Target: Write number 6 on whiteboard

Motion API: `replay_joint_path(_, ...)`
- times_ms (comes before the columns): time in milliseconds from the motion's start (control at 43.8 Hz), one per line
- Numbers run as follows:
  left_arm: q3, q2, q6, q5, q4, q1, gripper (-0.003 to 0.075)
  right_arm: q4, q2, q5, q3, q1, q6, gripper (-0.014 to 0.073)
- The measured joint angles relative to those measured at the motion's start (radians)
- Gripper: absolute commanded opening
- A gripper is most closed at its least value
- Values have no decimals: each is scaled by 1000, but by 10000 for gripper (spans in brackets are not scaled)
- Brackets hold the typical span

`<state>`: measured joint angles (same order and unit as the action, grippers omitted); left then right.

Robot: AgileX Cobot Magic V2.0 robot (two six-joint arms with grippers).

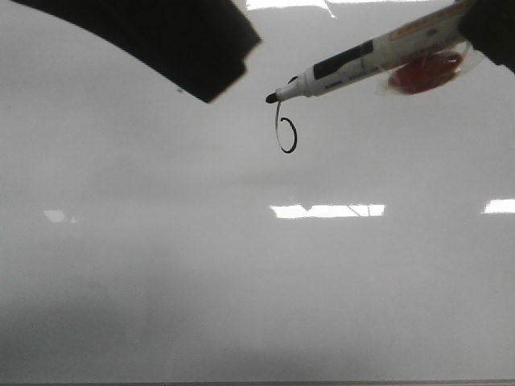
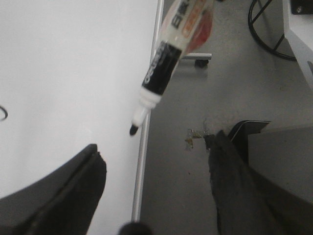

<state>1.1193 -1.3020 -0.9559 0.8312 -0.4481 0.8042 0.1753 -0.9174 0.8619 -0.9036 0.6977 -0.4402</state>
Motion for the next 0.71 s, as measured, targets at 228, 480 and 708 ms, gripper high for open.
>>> replay_joint_path(228, 0, -78, -60, -176, -2, 91, 437, -2, 0, 2, 0, 0, 0, -60)
replay_joint_path(480, 0, -108, -85, -212, -4, 129, 356, -2, 0, 4, 0, 0, 0, -60)
replay_joint_path(708, 0, -108, -89, -212, -2, 132, 108, -2, 0, 10, 0, 0, 0, -55)
